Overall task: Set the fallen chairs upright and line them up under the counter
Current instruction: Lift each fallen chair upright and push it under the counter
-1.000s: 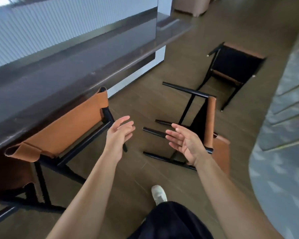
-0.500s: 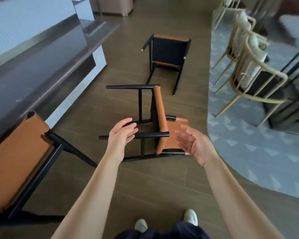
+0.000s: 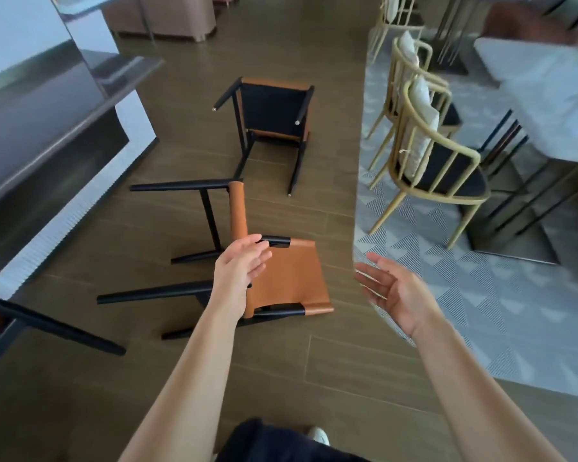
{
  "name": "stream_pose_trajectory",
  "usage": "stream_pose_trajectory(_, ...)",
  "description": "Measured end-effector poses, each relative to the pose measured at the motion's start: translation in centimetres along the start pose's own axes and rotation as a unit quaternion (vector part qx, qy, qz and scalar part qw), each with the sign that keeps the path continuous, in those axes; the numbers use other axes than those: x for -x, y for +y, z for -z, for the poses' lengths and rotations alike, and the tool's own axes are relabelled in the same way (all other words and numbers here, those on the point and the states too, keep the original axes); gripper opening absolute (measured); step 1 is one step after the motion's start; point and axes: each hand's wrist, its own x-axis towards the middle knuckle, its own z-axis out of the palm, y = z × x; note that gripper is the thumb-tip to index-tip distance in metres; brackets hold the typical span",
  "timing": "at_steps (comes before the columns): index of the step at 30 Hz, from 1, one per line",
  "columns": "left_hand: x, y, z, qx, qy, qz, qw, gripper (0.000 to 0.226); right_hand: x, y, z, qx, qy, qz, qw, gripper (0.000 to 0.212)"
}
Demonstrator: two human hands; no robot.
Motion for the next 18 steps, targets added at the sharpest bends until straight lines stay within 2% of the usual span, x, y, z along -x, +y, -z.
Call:
stream_pose_trajectory(9,-5.6,-1.6,-8.3,-0.011,-0.005,0.013,1.000,0.020,-5.9,-5.5,5.2,-0.011,0.017,-0.003,1.000,0.019)
stream_pose_trajectory(18,-17.2,-2.1,-13.2,-0.038,-0.002,0.039,0.999,0.019,-18.1,-11.0,4.3,0.000,-0.001,-0.007,1.000,0.022)
